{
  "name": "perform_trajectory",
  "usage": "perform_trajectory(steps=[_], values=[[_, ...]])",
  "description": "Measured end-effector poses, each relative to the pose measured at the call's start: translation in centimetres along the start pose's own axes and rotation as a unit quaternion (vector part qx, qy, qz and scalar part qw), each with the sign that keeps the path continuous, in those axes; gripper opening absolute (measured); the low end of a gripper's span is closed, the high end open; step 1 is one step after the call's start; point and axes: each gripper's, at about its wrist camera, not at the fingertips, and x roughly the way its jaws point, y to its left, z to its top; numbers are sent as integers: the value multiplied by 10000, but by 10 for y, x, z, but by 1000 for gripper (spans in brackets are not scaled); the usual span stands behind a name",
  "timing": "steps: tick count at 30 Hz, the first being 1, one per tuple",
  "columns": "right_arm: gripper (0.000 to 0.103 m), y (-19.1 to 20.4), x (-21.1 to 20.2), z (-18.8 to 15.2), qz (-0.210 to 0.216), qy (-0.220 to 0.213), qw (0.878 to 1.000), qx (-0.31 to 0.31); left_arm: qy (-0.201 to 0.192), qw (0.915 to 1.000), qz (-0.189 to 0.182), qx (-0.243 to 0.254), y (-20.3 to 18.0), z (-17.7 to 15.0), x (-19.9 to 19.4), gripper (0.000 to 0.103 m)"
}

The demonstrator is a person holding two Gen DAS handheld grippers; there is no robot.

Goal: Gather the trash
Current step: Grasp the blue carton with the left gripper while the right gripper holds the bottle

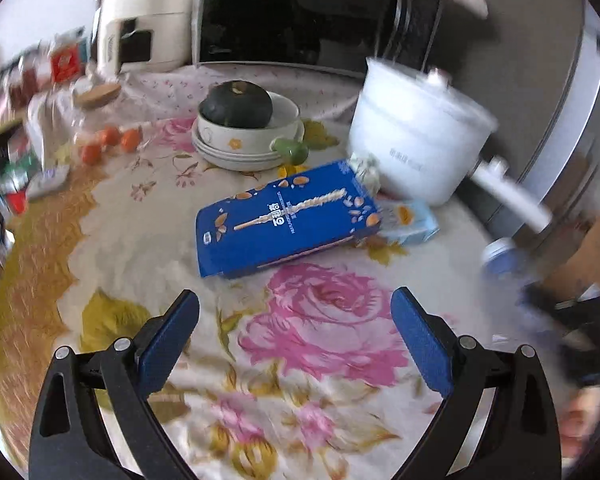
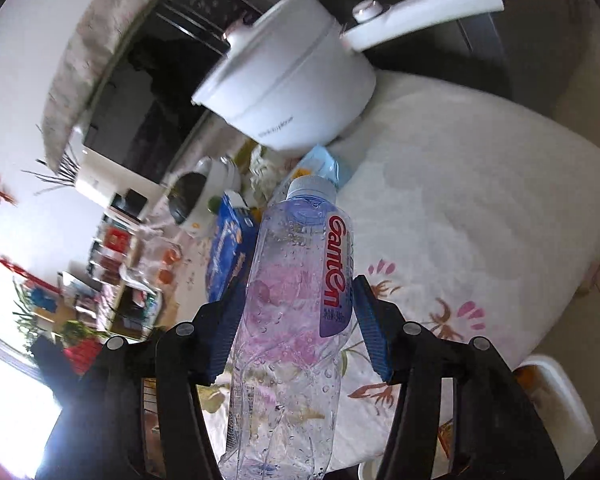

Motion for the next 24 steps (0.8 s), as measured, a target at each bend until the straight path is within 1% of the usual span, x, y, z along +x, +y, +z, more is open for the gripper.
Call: perform_trajectory(steps=[1,2,3,5,6,8,11,13,15,17,19,20,21,22,23,24], values=[[52,-3,-3,2,18,0,10000,13,-43,9997,166,198,-6,1,7,94],[52,-5,-3,5,90,14,9999,74,-157,9976,417,536,-17,3,17,94],[52,-5,-4,8,187,21,9998,113,-242,9955,548,739,-24,4,24,94],[52,-4,-8,12,282,-8,9996,98,-368,9892,839,1144,-39,5,42,94],[52,-3,-10,14,326,-42,9994,93,-385,9845,1051,1348,-48,5,57,94],[52,-4,-12,17,372,-75,9992,111,-398,9792,1285,1520,-56,3,73,94],[52,-10,-16,20,429,-76,9989,185,-496,9676,1732,1770,-66,2,98,94],[52,-12,-17,22,456,-62,9987,205,-596,9586,2030,1908,-68,6,106,94],[52,-13,-18,23,462,-85,9987,204,-600,9549,2157,1949,-68,10,111,94],[52,-15,-18,24,487,-81,9985,227,-490,9541,2203,1970,-66,14,120,94],[52,-16,-19,25,532,-82,9982,277,-466,9521,2233,2037,-70,15,127,92],[52,-16,-20,25,546,-86,9981,283,-481,9518,2197,2086,-70,15,129,81],[52,-16,-21,25,566,-85,9980,278,-451,9536,2090,2121,-69,14,130,58],[53,-16,-23,26,577,-77,9980,245,-405,9539,2051,2155,-70,14,132,54],[53,-15,-25,25,569,-82,9981,218,-490,9497,2120,2254,-72,12,131,50],[53,-16,-28,25,544,-112,9983,190,-578,9472,2130,2326,-75,10,128,47]])
